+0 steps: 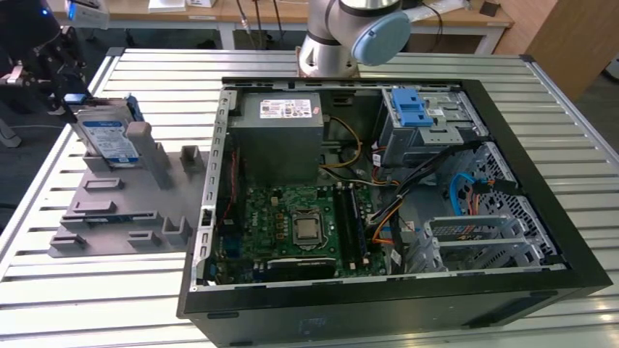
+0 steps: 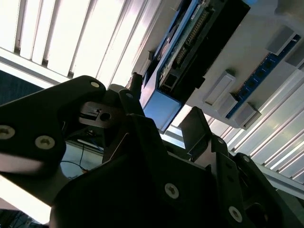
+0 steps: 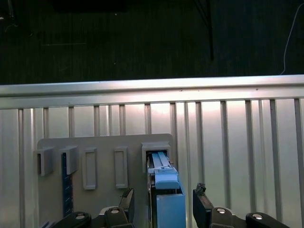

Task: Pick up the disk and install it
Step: 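Pick up the disk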

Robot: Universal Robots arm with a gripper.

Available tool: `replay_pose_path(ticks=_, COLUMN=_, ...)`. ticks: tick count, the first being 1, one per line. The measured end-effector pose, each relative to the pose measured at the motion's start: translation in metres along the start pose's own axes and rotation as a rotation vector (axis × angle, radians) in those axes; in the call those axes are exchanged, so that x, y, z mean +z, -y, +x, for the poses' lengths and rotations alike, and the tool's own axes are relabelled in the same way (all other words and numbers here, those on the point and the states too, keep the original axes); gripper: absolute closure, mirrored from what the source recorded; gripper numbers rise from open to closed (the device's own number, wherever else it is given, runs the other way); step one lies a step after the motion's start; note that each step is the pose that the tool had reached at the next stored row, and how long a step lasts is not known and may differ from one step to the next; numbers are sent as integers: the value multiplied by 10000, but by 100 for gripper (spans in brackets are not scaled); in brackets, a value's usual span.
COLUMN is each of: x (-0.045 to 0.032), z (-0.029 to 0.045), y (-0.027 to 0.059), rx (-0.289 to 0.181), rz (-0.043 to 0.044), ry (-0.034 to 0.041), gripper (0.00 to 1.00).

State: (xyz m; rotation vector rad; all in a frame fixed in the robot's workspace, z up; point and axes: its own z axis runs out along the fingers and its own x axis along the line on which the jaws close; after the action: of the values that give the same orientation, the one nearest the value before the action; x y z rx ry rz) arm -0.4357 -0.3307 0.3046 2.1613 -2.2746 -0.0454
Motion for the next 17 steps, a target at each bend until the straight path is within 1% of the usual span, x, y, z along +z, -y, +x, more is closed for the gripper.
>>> replay_pose_path(ticks=8, x=80, z=1, y=2, rx=-18, rz=0, ry=0, gripper=41)
replay_pose_path(ticks=9, x=91, z=2, y=2, rx=-24, rz=-1, ry=0, gripper=48)
replay_pose_path(ticks=12, x=117, z=2, y=3, rx=-46, rz=-1, ry=-1, gripper=48)
replay_pose_path(ticks=17, x=136, z=2, y=2, rx=-76, rz=-3, ry=-3, gripper=48)
